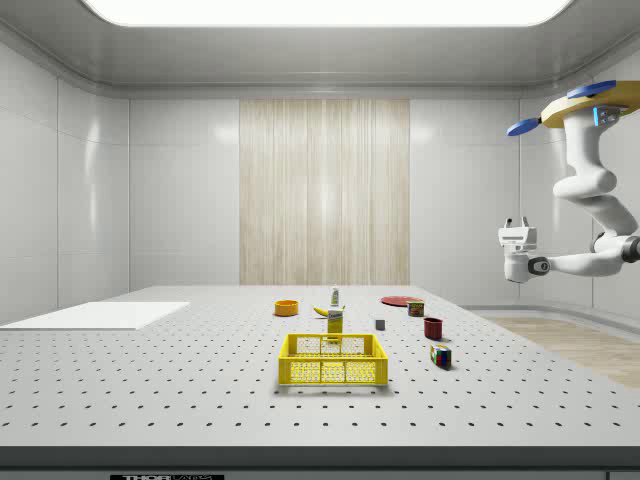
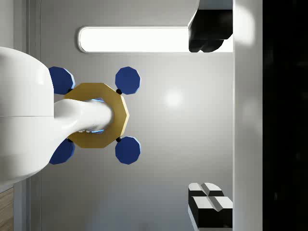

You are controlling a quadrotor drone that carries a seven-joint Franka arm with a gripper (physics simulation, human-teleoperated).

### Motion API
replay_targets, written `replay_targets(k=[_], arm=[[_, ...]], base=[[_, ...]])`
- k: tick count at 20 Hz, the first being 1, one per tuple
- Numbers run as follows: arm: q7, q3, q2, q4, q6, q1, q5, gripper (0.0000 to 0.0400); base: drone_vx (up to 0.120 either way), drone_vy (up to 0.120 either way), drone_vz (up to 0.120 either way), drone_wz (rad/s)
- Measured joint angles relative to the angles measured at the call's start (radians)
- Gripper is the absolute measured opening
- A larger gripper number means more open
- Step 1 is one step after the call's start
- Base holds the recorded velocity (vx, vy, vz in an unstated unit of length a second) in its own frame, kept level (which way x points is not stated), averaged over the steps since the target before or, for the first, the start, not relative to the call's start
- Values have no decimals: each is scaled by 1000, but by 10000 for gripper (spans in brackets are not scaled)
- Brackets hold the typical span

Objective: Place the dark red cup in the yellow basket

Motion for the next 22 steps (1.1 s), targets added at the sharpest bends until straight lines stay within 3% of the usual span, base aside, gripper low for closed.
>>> replay_targets(k=[3,9,11,22], arm=[[-1,1,7,63,-53,-2,1,400],[-2,2,47,189,-135,-4,1,400],[-2,2,59,222,-154,-4,2,400],[-3,4,85,293,-191,-6,2,400]], base=[[0,0,0,0],[0,-107,0,0],[120,0,0,0],[120,0,0,0]])
